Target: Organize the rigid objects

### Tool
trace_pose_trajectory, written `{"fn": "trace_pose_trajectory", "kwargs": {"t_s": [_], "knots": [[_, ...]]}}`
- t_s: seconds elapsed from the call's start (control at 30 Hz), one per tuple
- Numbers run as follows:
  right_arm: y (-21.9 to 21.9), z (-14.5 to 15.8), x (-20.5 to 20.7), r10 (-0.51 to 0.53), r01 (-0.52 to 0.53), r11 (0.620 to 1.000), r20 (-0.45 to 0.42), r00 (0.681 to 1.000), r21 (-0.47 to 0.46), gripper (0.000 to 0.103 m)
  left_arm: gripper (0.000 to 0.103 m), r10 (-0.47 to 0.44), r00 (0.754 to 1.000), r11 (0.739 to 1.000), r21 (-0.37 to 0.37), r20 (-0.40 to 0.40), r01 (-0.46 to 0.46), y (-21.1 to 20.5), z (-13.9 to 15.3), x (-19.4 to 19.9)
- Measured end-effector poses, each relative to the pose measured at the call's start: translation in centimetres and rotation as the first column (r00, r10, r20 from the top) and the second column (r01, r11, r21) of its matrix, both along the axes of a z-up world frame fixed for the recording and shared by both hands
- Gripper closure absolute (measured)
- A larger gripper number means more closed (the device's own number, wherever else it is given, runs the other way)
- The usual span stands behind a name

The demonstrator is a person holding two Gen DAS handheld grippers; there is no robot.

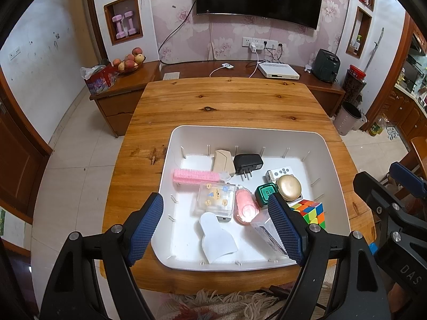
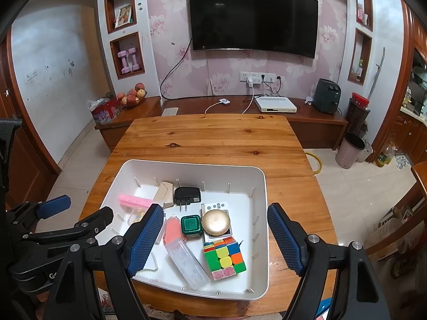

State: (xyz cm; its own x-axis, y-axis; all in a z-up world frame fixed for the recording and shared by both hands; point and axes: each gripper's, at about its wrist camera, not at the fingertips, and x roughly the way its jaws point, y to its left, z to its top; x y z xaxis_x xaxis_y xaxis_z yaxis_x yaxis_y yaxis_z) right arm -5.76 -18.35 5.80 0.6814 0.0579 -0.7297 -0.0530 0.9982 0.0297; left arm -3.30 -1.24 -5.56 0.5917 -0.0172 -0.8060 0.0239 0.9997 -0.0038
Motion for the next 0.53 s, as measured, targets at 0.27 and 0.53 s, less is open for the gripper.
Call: {"fn": "trace_pose_trajectory", "kwargs": {"t_s": [0.27, 0.53], "knots": [[-0.09, -0.32, -0.02, -0.001, 0.001, 1.000, -0.005, 1.000, 0.004, 0.022, 0.020, 0.000, 1.000, 1.000, -0.001, -0.001, 0.000, 0.02, -0.03, 0.01], [-0.13, -0.45, 0.02, 0.000, 0.000, 1.000, -0.009, 1.000, 0.007, 0.022, 0.020, 0.001, 1.000, 1.000, -0.002, -0.002, -0.001, 0.03, 0.00, 0.04]]}}
